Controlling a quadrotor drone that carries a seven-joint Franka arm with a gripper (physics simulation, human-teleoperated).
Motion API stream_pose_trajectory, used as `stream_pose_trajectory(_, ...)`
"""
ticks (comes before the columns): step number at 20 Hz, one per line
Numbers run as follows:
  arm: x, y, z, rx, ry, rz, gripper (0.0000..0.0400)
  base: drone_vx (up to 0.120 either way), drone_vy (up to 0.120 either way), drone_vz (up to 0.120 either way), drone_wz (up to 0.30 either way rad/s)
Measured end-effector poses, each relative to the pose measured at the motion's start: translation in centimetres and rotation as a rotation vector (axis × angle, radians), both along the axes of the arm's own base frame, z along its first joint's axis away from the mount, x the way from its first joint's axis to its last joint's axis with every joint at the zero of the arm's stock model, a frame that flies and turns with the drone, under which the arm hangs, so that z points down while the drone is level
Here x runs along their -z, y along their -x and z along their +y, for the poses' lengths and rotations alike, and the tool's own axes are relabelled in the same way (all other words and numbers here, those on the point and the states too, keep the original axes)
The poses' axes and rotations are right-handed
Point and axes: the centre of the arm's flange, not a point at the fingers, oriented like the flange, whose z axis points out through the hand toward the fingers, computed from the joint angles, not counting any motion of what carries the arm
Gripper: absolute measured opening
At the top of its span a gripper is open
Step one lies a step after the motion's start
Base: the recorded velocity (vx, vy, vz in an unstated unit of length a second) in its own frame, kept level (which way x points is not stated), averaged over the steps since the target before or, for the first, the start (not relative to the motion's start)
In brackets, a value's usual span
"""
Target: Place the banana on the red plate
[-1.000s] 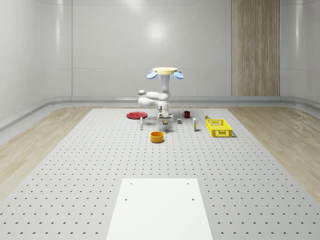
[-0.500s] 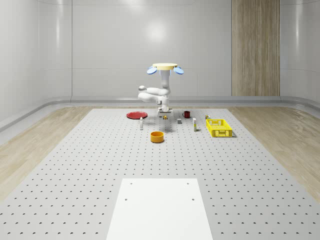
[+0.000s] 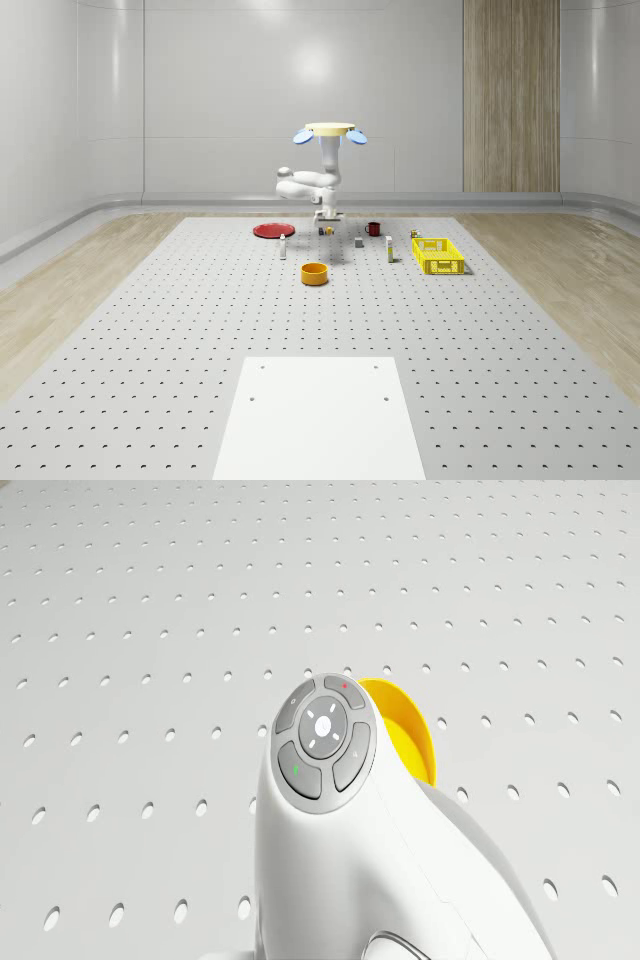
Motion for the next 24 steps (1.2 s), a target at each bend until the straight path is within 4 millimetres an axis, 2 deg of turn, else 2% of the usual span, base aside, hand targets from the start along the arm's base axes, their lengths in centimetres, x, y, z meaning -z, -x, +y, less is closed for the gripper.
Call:
stream_pose_trajectory(4, 0.00, 0.00, 0.00, -0.006, 0.000, 0.000, 0.0193, 0.000, 0.000, 0.000, 0.300)
stream_pose_trajectory(11, 0.01, 0.00, 0.00, 0.043, 0.000, 0.000, 0.0193, 0.000, 0.000, 0.000, -0.300)
stream_pose_trajectory(24, 0.01, -0.01, 0.00, 0.376, 0.001, 0.000, 0.0193, 0.000, 0.000, 0.000, -0.300)
